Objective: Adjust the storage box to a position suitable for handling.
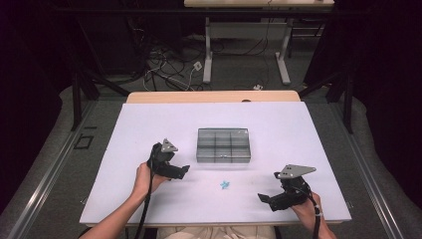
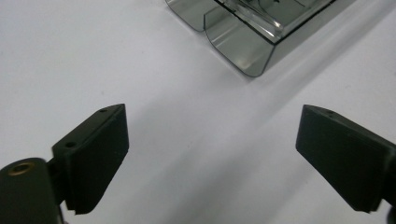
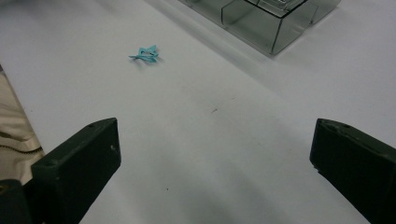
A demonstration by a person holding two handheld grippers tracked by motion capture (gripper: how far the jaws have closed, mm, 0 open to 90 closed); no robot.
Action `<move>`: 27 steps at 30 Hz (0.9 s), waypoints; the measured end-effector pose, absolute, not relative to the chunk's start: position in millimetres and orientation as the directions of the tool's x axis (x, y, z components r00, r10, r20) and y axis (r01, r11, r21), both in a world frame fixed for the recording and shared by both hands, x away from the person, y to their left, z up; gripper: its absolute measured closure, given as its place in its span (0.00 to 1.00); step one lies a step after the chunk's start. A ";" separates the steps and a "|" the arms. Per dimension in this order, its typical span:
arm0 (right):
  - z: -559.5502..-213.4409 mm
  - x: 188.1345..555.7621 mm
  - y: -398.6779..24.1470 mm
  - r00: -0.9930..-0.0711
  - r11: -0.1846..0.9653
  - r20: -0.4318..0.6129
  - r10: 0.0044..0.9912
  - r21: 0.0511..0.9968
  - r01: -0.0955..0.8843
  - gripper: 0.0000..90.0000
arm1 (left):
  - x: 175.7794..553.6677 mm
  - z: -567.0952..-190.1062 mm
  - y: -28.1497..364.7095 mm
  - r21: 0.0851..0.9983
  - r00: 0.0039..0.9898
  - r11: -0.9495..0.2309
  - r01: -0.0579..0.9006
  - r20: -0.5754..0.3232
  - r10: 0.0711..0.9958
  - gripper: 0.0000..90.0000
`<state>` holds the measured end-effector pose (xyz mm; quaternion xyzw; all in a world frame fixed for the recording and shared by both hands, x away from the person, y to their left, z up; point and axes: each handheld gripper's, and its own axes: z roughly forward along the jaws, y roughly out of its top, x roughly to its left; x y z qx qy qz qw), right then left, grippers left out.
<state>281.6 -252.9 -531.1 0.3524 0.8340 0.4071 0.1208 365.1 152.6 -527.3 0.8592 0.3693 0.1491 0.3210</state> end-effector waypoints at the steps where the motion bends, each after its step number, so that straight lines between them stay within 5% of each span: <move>1: -530.7 281.8 -253.4 -0.724 0.429 0.084 0.685 0.756 0.494 0.02 | 362.6 -526.8 154.0 0.664 0.681 -0.520 0.538 0.021 0.732 0.08; 7: -532.9 283.1 -251.6 -0.724 0.435 0.089 0.684 0.746 0.503 0.02 | 351.6 -526.4 158.8 0.666 0.679 -0.517 0.538 0.021 0.734 0.00; 27: -531.1 297.3 -227.6 -0.743 0.443 0.108 0.661 0.743 0.502 0.03 | 317.2 -529.1 174.0 0.672 0.692 -0.530 0.518 0.035 0.721 0.00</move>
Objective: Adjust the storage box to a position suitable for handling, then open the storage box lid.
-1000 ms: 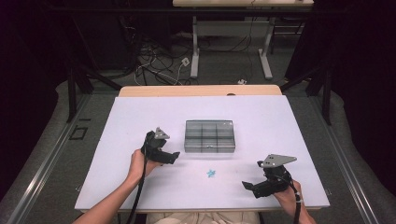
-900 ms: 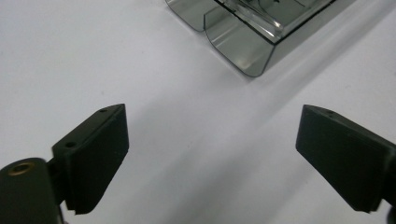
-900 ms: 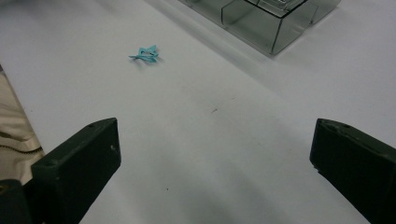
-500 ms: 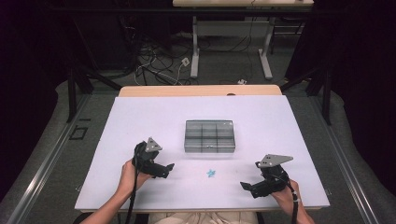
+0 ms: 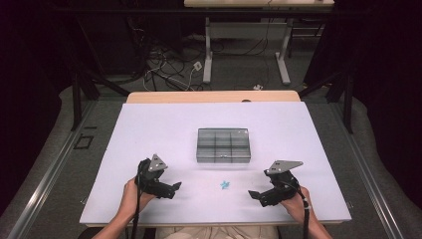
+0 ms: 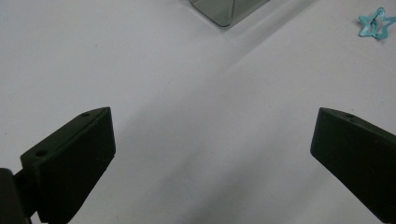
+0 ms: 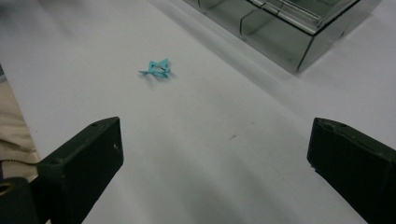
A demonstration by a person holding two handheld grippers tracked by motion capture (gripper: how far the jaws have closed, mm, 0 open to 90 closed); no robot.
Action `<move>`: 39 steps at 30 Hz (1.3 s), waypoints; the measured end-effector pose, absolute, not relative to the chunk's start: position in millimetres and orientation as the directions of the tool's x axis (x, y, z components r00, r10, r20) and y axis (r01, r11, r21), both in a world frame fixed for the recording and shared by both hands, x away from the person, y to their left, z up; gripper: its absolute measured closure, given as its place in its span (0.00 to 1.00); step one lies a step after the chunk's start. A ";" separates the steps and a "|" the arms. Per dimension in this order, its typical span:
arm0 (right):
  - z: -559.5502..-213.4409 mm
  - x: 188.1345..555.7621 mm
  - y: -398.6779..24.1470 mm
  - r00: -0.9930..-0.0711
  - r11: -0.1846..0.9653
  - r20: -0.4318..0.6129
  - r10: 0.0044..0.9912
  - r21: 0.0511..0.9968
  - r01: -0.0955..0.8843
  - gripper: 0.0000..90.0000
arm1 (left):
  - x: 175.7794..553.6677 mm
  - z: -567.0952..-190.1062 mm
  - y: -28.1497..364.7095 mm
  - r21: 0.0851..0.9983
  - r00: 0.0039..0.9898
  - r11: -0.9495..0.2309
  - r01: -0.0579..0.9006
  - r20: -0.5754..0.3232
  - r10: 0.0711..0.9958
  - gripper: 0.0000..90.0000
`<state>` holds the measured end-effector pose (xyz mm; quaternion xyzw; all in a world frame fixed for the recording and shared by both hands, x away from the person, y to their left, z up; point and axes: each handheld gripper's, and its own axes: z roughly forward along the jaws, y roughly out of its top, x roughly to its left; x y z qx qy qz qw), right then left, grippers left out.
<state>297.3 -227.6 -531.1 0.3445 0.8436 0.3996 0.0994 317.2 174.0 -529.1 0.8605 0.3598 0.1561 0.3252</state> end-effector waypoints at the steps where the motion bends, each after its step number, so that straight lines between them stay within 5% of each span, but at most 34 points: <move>1: -530.1 298.4 -225.4 -0.749 0.450 0.106 0.655 0.741 0.498 0.03 | 317.8 -529.4 173.5 0.670 0.699 -0.535 0.515 0.034 0.715 0.00; 29: -525.6 338.8 -180.9 -0.761 0.397 0.191 0.619 0.761 0.514 0.04 | 322.0 -528.3 174.3 0.693 0.707 -0.521 0.498 0.023 0.707 0.00; 39: -525.8 345.0 -169.0 -0.766 0.384 0.200 0.611 0.771 0.508 0.29 | 324.6 -528.6 173.1 0.690 0.708 -0.523 0.500 0.023 0.706 0.00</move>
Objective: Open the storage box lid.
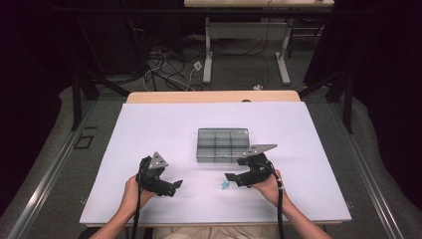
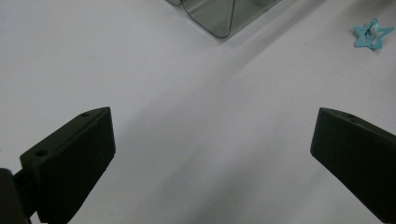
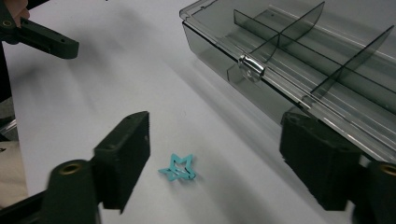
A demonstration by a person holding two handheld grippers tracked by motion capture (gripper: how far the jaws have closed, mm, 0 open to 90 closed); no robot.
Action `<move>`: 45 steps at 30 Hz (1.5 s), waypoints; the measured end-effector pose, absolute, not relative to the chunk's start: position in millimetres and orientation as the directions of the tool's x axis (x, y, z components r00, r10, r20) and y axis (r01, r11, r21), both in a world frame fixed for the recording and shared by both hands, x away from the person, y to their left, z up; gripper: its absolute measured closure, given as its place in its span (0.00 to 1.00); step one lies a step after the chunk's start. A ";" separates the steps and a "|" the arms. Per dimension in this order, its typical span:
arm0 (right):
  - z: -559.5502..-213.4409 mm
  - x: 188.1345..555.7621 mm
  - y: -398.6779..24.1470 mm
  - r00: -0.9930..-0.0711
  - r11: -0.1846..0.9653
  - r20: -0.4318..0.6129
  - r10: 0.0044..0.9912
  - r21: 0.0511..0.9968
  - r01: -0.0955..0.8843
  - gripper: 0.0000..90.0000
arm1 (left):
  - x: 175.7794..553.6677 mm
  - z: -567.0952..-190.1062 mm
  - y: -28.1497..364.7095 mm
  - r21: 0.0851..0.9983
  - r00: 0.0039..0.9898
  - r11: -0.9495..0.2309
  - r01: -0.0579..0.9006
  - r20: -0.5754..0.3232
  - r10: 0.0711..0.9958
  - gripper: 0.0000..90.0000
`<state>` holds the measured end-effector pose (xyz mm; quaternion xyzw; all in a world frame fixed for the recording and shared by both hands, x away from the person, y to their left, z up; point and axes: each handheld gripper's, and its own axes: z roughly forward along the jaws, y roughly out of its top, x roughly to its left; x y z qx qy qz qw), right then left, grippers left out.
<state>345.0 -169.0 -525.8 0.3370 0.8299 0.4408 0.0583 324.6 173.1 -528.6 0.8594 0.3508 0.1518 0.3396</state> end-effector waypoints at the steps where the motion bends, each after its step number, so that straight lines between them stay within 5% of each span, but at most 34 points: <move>1: -526.0 346.0 -167.9 -0.766 0.379 0.201 0.611 0.775 0.506 0.31 | 325.3 -527.5 173.3 0.680 0.713 -0.529 0.507 0.013 0.701 0.00; 14: -533.4 360.3 -156.7 -0.717 0.358 0.196 0.669 0.760 0.543 0.74 | 330.1 -527.6 164.0 0.702 0.702 -0.517 0.489 0.036 0.712 0.00; 20: -539.5 368.0 -152.9 -0.694 0.342 0.198 0.692 0.757 0.557 0.85 | 336.9 -527.4 158.3 0.715 0.690 -0.505 0.484 0.044 0.723 0.01; 45: -542.5 370.8 -152.0 -0.677 0.315 0.211 0.705 0.762 0.566 0.94 | 372.9 -531.4 106.1 0.723 0.745 -0.530 0.444 0.031 0.666 0.40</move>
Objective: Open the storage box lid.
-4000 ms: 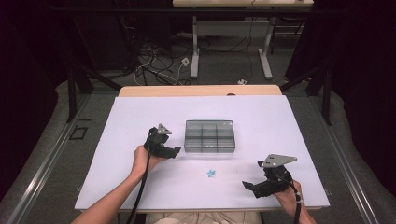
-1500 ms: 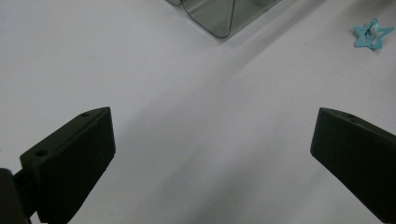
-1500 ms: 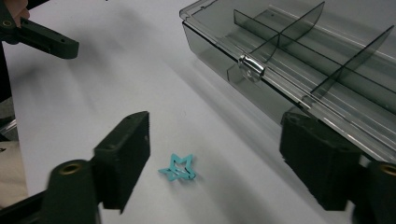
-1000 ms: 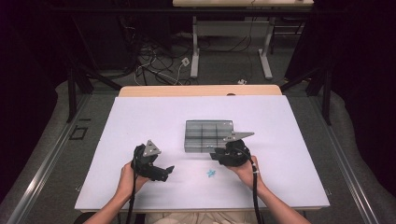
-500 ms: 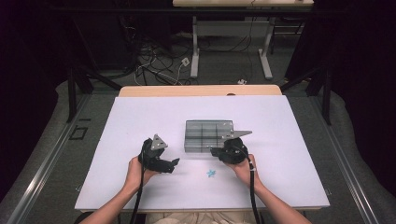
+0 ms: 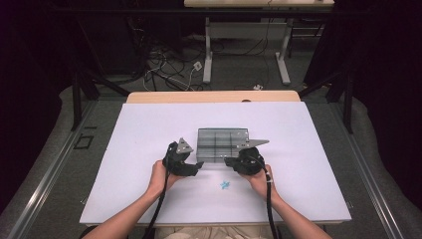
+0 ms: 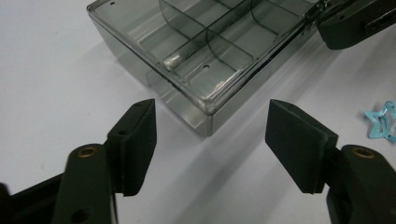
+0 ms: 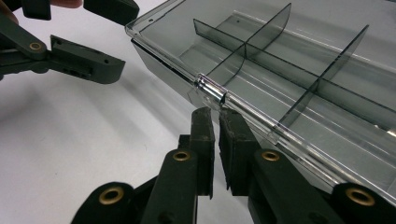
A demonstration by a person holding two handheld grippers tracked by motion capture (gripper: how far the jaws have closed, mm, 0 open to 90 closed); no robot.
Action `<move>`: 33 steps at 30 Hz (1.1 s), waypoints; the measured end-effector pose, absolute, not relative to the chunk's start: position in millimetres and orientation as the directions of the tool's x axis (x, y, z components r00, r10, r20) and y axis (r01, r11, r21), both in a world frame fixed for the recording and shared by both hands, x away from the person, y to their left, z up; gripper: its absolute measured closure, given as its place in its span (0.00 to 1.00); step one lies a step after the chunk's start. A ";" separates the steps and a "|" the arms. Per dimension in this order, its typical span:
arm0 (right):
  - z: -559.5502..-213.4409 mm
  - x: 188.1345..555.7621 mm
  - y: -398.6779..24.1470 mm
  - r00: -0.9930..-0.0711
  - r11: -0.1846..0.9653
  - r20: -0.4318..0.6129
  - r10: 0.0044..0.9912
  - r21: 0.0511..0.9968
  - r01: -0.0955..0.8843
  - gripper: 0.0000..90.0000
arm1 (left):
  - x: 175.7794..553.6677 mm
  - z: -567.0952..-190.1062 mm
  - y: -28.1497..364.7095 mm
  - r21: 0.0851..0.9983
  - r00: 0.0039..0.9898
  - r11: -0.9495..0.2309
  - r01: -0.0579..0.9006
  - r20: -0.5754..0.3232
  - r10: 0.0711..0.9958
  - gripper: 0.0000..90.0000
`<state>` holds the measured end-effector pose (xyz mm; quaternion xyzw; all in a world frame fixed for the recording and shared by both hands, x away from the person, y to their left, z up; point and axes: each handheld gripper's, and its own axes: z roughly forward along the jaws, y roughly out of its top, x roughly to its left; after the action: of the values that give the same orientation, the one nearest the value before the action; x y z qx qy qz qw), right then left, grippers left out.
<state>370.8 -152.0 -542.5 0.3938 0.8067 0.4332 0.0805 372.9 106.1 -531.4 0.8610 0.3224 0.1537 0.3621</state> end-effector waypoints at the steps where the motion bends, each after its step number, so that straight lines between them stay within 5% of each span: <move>1: -542.6 370.5 -151.8 -0.675 0.309 0.219 0.704 0.762 0.569 0.94 | 373.1 -531.1 104.4 0.728 0.750 -0.530 0.436 0.032 0.660 0.42; 19: -542.8 369.8 -154.1 -0.676 0.313 0.214 0.705 0.761 0.568 0.94 | 375.7 -534.8 108.2 0.740 0.750 -0.505 0.444 0.001 0.661 0.65; 33: -542.5 368.9 -154.2 -0.678 0.289 0.211 0.704 0.787 0.545 0.95 | 374.0 -536.0 107.6 0.741 0.745 -0.506 0.442 0.012 0.667 0.68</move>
<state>368.9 -154.2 -542.5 0.3913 0.7979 0.4498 0.0885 374.0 107.6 -536.0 0.8547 0.3243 0.1496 0.3767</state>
